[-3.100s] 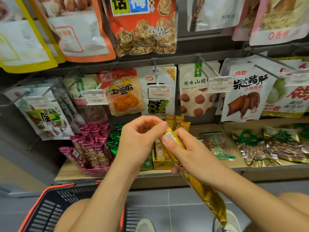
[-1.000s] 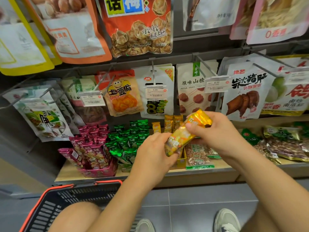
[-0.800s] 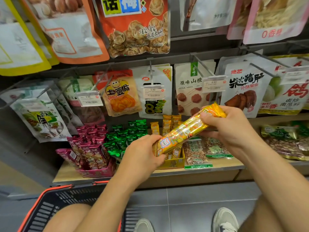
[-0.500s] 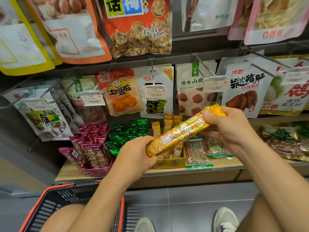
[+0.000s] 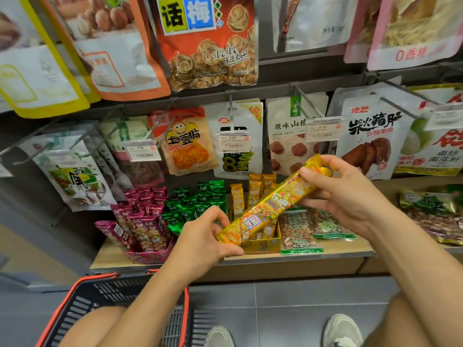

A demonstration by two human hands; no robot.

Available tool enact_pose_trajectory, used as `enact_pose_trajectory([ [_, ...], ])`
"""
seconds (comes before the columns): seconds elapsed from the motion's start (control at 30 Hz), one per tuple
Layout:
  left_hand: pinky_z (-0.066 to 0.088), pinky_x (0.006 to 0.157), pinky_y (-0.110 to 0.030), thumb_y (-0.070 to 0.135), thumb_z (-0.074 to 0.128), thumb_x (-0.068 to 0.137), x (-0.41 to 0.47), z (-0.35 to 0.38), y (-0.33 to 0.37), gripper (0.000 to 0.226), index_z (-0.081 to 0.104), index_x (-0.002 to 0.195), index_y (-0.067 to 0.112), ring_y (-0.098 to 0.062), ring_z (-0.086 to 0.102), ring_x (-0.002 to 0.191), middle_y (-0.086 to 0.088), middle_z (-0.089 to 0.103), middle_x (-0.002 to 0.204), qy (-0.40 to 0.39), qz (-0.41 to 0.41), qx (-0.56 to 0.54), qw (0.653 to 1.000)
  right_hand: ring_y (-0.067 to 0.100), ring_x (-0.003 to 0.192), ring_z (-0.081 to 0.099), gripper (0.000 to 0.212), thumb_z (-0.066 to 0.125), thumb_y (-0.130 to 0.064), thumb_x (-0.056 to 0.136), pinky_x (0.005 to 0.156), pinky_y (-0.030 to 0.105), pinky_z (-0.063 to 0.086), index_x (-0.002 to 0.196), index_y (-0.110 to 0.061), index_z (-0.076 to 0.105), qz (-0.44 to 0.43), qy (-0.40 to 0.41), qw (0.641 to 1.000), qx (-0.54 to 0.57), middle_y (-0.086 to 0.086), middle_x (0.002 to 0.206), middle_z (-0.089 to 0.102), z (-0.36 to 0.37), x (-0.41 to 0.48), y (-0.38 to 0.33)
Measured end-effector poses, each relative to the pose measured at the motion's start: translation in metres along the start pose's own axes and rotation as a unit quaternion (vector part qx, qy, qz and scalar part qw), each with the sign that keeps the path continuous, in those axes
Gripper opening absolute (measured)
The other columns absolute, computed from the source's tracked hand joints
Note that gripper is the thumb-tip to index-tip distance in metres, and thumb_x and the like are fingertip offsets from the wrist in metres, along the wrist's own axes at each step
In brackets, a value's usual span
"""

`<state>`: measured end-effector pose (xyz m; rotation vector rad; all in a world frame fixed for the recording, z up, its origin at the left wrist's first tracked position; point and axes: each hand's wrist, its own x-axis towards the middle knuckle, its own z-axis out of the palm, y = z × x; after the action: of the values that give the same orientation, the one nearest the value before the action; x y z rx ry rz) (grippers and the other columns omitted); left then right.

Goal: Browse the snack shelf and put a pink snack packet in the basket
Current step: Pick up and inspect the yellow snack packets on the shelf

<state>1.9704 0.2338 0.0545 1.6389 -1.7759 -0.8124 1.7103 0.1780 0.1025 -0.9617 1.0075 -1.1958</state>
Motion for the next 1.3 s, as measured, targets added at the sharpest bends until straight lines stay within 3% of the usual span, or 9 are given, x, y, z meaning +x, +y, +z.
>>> enact_pose_trajectory([
  [0.17,0.060,0.063,-0.039,0.002,0.071,0.083,0.002,0.010,-0.004,0.035,0.046,0.084,0.026,-0.024,0.070,0.062,-0.009,0.071,0.077,-0.064,-0.021,-0.035,0.997,0.023,0.080,0.074,0.052,0.082,-0.023,0.057,0.063,0.032,0.060,0.102,-0.019,0.058,-0.064,-0.016,0.990,-0.128,0.008,0.086,0.070,-0.004,-0.007,-0.001],
  [0.33,0.049,0.075,-0.038,0.019,0.064,0.090,0.007,0.016,0.000,0.023,0.043,0.095,0.027,-0.020,0.059,0.080,0.000,0.063,0.082,-0.147,0.046,0.204,0.967,0.011,0.076,0.071,0.044,0.088,-0.021,0.063,0.068,0.028,0.057,0.095,-0.029,0.058,-0.119,-0.006,0.963,-0.244,-0.006,0.083,0.073,-0.001,-0.014,0.001],
  [0.47,0.047,0.087,-0.022,0.048,0.059,0.088,0.009,0.017,0.027,0.033,0.053,0.119,0.038,0.003,0.055,0.103,0.020,0.059,0.114,-0.074,0.130,0.150,0.977,0.007,0.079,0.069,0.044,0.089,-0.018,0.064,0.074,0.028,0.058,0.093,-0.029,0.059,-0.150,-0.006,0.943,-0.298,-0.004,0.085,0.071,0.009,-0.015,0.005],
  [0.6,0.058,0.075,-0.029,0.063,0.053,0.080,0.016,0.019,0.054,0.038,0.046,0.113,0.045,0.000,0.062,0.096,0.018,0.055,0.110,-0.034,0.151,-0.014,0.988,0.011,0.089,0.068,0.041,0.083,-0.007,0.070,0.085,0.040,0.056,0.098,-0.028,0.062,-0.175,-0.063,0.925,-0.331,-0.004,0.094,0.070,0.019,-0.013,0.010],
  [0.77,0.059,0.066,-0.039,0.056,0.062,0.081,0.025,0.018,0.060,0.041,0.039,0.112,0.040,-0.009,0.068,0.077,0.009,0.058,0.101,0.006,0.150,-0.001,0.989,0.008,0.092,0.068,0.052,0.075,0.004,0.075,0.082,0.032,0.059,0.108,-0.031,0.054,-0.179,-0.097,0.909,-0.363,-0.005,0.103,0.065,0.028,-0.010,0.019],
  [0.87,0.055,0.075,-0.034,0.047,0.063,0.087,0.034,0.012,0.055,0.036,0.051,0.119,0.035,-0.006,0.063,0.086,0.011,0.063,0.102,-0.002,0.175,0.070,0.982,0.008,0.085,0.068,0.054,0.078,-0.004,0.075,0.077,0.028,0.059,0.109,-0.036,0.050,-0.185,-0.109,0.891,-0.399,-0.007,0.097,0.063,0.032,-0.006,0.023],
  [1.07,0.050,0.073,-0.033,0.037,0.063,0.090,0.050,0.002,0.040,0.020,0.063,0.106,0.025,-0.009,0.058,0.081,0.009,0.065,0.090,-0.043,0.207,0.187,0.959,0.003,0.089,0.060,0.040,0.074,-0.035,0.082,0.081,0.028,0.053,0.118,-0.033,0.056,-0.141,-0.167,0.797,-0.562,-0.013,0.096,0.064,0.030,0.004,0.021],
  [1.2,0.045,0.079,-0.023,0.019,0.070,0.086,0.071,-0.004,0.022,0.020,0.068,0.105,0.024,-0.006,0.059,0.085,0.015,0.063,0.090,-0.033,0.167,0.168,0.971,0.002,0.089,0.059,0.040,0.068,-0.043,0.087,0.080,0.025,0.052,0.124,-0.034,0.054,-0.023,-0.250,0.689,-0.680,-0.016,0.099,0.061,0.006,0.024,0.006],
  [1.3,0.048,0.081,-0.023,0.003,0.066,0.084,0.090,0.002,0.012,0.029,0.070,0.105,0.023,-0.007,0.062,0.084,0.013,0.062,0.088,-0.037,0.118,0.144,0.982,0.006,0.092,0.060,0.038,0.068,-0.040,0.087,0.083,0.025,0.051,0.122,-0.029,0.058,-0.007,-0.222,0.686,-0.693,-0.013,0.104,0.063,-0.013,0.054,0.004],
])
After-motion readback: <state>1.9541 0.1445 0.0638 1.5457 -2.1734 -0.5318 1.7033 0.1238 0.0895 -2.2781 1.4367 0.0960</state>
